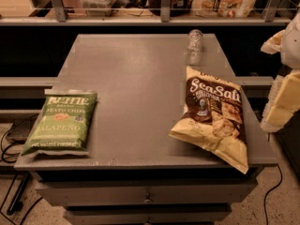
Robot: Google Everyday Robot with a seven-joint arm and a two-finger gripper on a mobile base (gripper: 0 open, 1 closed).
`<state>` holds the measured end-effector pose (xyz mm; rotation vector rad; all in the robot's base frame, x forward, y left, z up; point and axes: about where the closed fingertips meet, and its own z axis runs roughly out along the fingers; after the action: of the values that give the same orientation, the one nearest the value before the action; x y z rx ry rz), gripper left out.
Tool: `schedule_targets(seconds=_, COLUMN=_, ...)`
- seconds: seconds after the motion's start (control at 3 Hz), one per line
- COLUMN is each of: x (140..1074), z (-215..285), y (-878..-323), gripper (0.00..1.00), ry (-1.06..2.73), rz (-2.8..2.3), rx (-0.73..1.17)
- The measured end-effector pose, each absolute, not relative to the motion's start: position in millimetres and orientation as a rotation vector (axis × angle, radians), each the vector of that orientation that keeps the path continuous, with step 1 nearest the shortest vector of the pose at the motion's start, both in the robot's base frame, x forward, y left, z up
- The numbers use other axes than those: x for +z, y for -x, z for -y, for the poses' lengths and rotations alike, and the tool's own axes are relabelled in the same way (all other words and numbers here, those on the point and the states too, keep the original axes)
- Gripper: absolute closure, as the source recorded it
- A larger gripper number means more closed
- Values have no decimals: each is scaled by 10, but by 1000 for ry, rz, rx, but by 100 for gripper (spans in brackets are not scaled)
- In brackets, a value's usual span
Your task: Move water bottle near green jalapeno chip bag
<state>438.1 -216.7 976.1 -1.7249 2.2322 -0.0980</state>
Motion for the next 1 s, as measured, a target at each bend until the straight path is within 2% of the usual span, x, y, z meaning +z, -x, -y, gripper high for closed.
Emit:
schedule_targets(seconds=0.67, x=9761, z=2167, y=-4381, gripper=0, ry=1725, rz=-2232, rx=-98)
schedule_targets(seconds=1.0, x=9742, z=2047, y=-4545, gripper=0, ry=1651, rz=-2200, rx=-28)
